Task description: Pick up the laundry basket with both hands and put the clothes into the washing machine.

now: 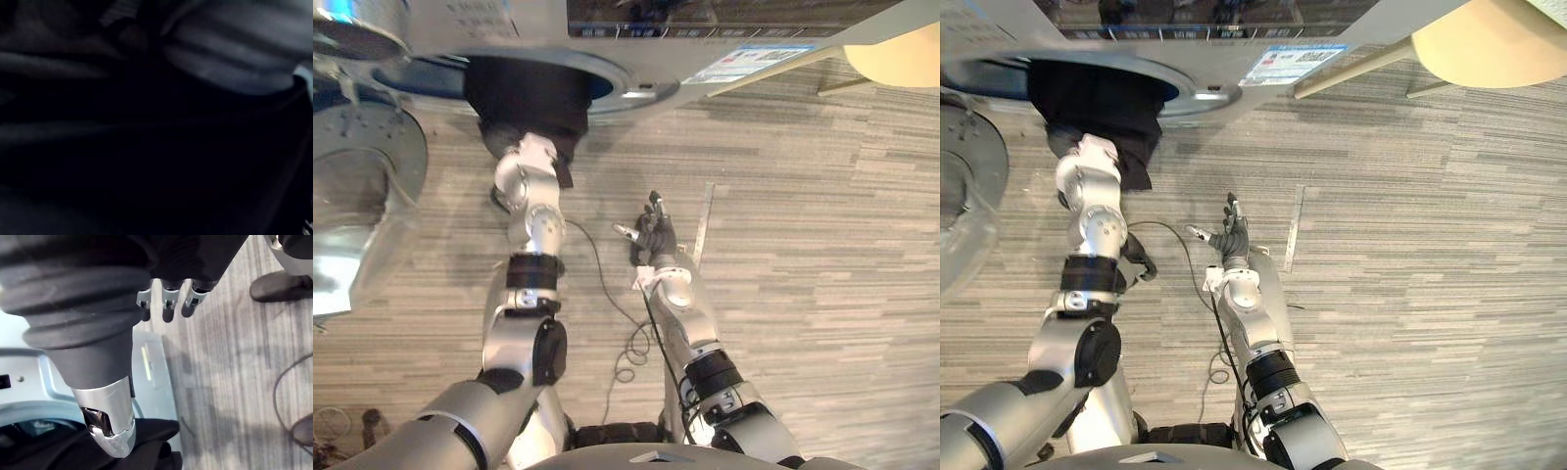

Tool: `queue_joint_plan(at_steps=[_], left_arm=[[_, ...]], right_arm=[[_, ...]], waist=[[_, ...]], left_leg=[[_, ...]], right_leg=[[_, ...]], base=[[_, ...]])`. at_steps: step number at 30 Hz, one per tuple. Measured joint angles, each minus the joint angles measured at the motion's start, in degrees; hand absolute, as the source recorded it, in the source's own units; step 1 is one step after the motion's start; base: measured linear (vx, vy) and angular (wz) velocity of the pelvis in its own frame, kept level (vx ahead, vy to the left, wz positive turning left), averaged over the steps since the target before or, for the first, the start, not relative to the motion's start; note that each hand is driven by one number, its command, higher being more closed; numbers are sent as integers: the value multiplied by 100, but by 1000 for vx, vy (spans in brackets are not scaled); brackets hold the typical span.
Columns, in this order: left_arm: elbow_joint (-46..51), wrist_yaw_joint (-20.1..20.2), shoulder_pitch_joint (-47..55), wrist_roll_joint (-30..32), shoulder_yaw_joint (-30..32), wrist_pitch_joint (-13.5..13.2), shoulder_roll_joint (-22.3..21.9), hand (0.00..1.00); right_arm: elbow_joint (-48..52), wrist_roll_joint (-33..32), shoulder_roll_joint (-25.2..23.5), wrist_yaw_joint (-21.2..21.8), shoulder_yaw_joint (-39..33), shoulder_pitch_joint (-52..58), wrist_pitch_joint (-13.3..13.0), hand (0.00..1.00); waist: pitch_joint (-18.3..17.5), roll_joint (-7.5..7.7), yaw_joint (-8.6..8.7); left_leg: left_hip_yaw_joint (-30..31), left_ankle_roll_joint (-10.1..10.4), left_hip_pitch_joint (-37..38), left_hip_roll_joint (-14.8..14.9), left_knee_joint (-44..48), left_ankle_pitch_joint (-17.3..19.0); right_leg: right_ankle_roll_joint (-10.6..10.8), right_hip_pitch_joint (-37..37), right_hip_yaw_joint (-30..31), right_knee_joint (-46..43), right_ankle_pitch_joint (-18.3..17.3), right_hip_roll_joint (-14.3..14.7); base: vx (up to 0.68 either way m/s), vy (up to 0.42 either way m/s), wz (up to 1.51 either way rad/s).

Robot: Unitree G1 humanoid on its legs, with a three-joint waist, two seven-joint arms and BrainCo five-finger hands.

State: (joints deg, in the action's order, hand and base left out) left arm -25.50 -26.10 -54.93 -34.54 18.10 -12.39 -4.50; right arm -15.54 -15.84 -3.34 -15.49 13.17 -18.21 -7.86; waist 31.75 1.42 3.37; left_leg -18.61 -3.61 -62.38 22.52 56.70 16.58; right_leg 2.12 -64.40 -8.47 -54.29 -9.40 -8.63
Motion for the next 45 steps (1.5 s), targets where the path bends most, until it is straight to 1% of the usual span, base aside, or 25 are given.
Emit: queue_joint_plan(at_steps=[4,6,11,14,16,17,19,20,21,23,24,25,26,27,28,30,32,33,34,35,36,37,39,42,45], left_arm=[[2,-74,-506,0,129,63,545,100],[4,-148,-695,-6,207,104,758,100],[397,-384,-867,-10,209,112,1412,100],[456,-521,-1598,-6,126,119,1895,100],[415,-578,-2265,32,-212,163,2132,100],[271,-585,-2830,290,-572,287,2321,100],[-17,-582,-3706,701,-1136,528,2655,100],[-276,-461,-3846,1020,-1316,603,2882,100],[-457,-488,-3898,1129,-1494,807,3042,100],[-511,-460,-4131,1314,-1708,1114,3185,100],[-530,-349,-4174,1781,-1848,1190,3292,100],[-576,-289,-4174,1972,-1910,1220,3332,100],[-676,-203,-4174,2323,-2091,1303,3392,0],[-690,-100,-4174,2820,-2330,1452,3409,0],[-690,44,-4174,3629,-2577,1566,3438,0],[-692,406,-4171,4950,-3197,1624,3541,0],[-695,776,-4112,5850,-3552,1627,3549,0],[-695,891,-4064,6094,-3686,1634,3554,0],[-695,1106,-3957,6558,-4005,1632,3620,100],[-679,1245,-3836,6808,-4318,1622,3637,100],[-671,1304,-3756,6931,-4443,1597,3644,0],[-671,1411,-3559,7189,-4620,1551,3652,0],[-673,1395,-3289,7367,-4569,1538,3692,0],[-682,1540,-3236,7195,-4575,1578,3667,0],[-682,1473,-3428,7234,-4781,1582,3676,0]], right_arm=[[265,-249,17,189,-30,295,-102,0],[355,-315,31,290,-36,509,-130,0],[501,-431,44,497,-48,642,-238,0],[576,-525,51,561,-40,663,-252,0],[603,-539,52,638,-54,663,-255,0],[643,-649,52,704,-58,663,-257,0],[749,-805,51,797,-68,663,-271,0],[788,-937,50,830,-124,675,-310,0],[834,-1103,45,934,-218,684,-369,0],[890,-1227,37,1036,-320,690,-373,0],[942,-1357,29,1101,-432,698,-373,0],[987,-1372,27,1140,-514,709,-374,0],[1042,-1383,32,1166,-730,717,-392,0],[1035,-1408,89,1169,-1024,735,-434,0],[1016,-1433,181,1172,-1227,779,-459,0],[1011,-1606,402,1170,-1505,979,-522,0],[995,-1672,494,1165,-1641,1149,-569,0],[997,-1746,499,1165,-1653,1185,-574,0],[1005,-1826,503,1165,-1662,1225,-597,0],[1020,-1870,513,1174,-1651,1239,-618,0],[1024,-1880,513,1178,-1643,1238,-627,0],[1025,-1963,516,1206,-1611,1239,-634,0],[1033,-2038,532,1302,-1589,1322,-701,0],[1018,-2045,639,1362,-1558,1441,-701,0],[1031,-2040,718,1396,-1523,1566,-710,0]], waist=[[13,15,25],[24,33,54],[24,34,44],[32,51,45],[31,55,41],[32,59,49],[38,70,92],[40,74,100],[41,76,97],[44,120,93],[45,125,88],[46,126,79],[48,146,76],[46,159,76],[46,159,75],[47,160,98],[47,161,133],[47,161,157],[47,161,189],[47,161,208],[47,161,226],[47,161,269],[47,161,274],[47,161,265],[47,161,273]], left_leg=[[16,69,-720,102,175,43],[31,96,-957,112,272,79],[35,183,-1192,210,297,19],[-32,142,-1288,280,203,-100],[-33,114,-1355,308,208,-116],[-41,17,-1411,312,217,-170],[-38,-18,-1490,328,233,-172],[-46,-23,-1502,347,230,-171],[-64,-30,-1508,354,229,-167],[-73,-40,-1514,357,233,-161],[-73,-47,-1513,356,232,-157],[-76,-50,-1513,352,232,-155],[-86,-52,-1513,340,230,-154],[-88,-61,-1513,312,227,-158],[-93,-84,-1513,303,228,-155],[-104,-124,-1513,301,234,-141],[-131,-145,-1511,307,224,-137],[-140,-148,-1510,311,218,-138],[-168,-152,-1508,332,205,-133],[-201,-153,-1508,351,191,-131],[-214,-153,-1507,351,186,-131],[-222,-155,-1507,360,182,-131],[-231,-155,-1507,391,169,-133],[-261,-161,-1490,397,119,-141],[-324,-164,-1444,396,78,-144]], right_leg=[[69,-642,10,-84,-99,49],[59,-755,23,-27,-340,50],[43,-950,-3,78,-212,95],[58,-1000,-41,291,-5,145],[73,-1025,-45,369,73,186],[47,-1059,-49,404,147,192],[54,-1087,-83,474,219,200],[76,-1081,-83,518,270,215],[79,-1081,-105,541,278,238],[88,-1079,-118,569,294,241],[93,-1065,-119,589,302,240],[96,-1064,-119,592,304,236],[96,-1064,-122,587,304,215],[98,-1060,-122,579,305,190],[109,-1051,-121,582,311,179],[138,-1036,-113,604,332,175],[143,-1042,-102,650,365,176],[147,-1043,-97,684,377,180],[150,-1046,-78,733,389,185],[153,-1064,-50,780,423,203],[155,-1075,-29,787,430,205],[155,-1079,-17,801,436,211],[148,-1082,-18,827,442,241],[148,-1080,-14,844,461,254],[148,-1081,11,853,463,253]], base=[[-80,-105,-2],[-122,-72,0],[-138,-29,-2],[-92,12,-10],[-57,31,-11],[-38,44,-10],[-31,49,-14],[-18,48,-14],[-22,51,-10],[-10,13,-2],[0,0,0],[0,0,0],[-32,29,8],[-40,34,10],[-45,36,6],[-43,33,-1],[-41,21,-5],[-67,28,-10],[-70,27,-15],[-57,21,-14],[-54,18,-11],[-40,11,-5],[-50,6,-7],[-41,4,-2],[-22,6,-1]])
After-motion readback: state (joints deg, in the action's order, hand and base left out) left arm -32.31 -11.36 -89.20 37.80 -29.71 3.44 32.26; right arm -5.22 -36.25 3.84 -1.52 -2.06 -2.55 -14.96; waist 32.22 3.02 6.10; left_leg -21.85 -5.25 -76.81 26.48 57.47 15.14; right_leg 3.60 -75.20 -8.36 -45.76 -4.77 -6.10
